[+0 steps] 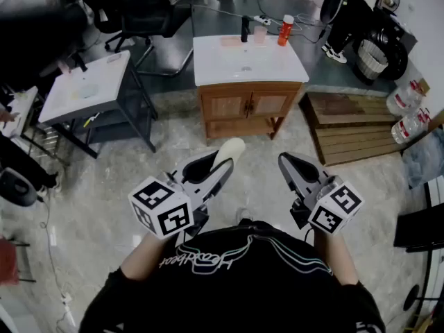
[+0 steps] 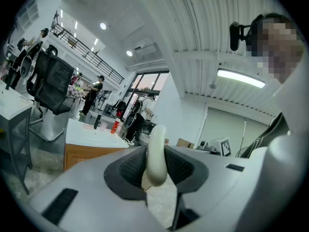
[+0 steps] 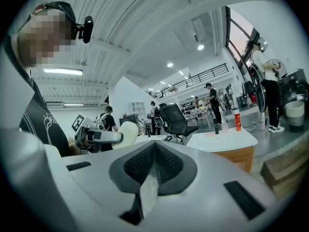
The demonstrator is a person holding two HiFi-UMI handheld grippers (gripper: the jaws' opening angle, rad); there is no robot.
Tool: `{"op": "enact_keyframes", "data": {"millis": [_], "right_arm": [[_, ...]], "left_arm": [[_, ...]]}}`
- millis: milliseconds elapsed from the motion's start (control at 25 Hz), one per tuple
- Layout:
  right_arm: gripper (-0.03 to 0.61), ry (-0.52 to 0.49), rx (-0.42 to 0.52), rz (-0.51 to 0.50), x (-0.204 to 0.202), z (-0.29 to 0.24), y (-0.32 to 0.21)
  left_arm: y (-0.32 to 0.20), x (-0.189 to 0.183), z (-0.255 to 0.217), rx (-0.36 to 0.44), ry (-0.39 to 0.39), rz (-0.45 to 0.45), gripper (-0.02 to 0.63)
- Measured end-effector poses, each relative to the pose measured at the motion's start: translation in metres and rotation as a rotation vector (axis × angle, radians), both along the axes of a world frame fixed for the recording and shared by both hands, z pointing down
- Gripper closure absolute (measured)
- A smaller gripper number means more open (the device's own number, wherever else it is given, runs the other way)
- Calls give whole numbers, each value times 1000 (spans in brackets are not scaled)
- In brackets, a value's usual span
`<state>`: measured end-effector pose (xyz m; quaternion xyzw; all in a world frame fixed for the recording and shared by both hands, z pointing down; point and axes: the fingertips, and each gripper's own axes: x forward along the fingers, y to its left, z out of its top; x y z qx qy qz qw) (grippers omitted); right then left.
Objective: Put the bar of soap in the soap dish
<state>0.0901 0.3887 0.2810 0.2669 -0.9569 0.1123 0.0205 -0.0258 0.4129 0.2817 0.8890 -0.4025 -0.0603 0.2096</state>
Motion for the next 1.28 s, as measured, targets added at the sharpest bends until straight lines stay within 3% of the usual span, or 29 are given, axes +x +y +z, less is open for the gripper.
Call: {"op": "enact_keyframes", "data": {"millis": [400, 560, 800, 1280], "right_arm": [[544, 14, 12, 35, 11, 7, -17], [477, 13, -6, 9, 12, 13, -39], [454, 1, -44, -14, 22, 23, -91], [522, 3, -124, -128, 36, 50, -225]], "left_arm": [[-13, 11, 0, 14, -21, 5, 488], [-35, 16, 5, -7, -27, -5, 488], [-83, 28, 14, -47, -33, -22, 488], [-220, 51, 44, -161, -9, -78, 488]]}}
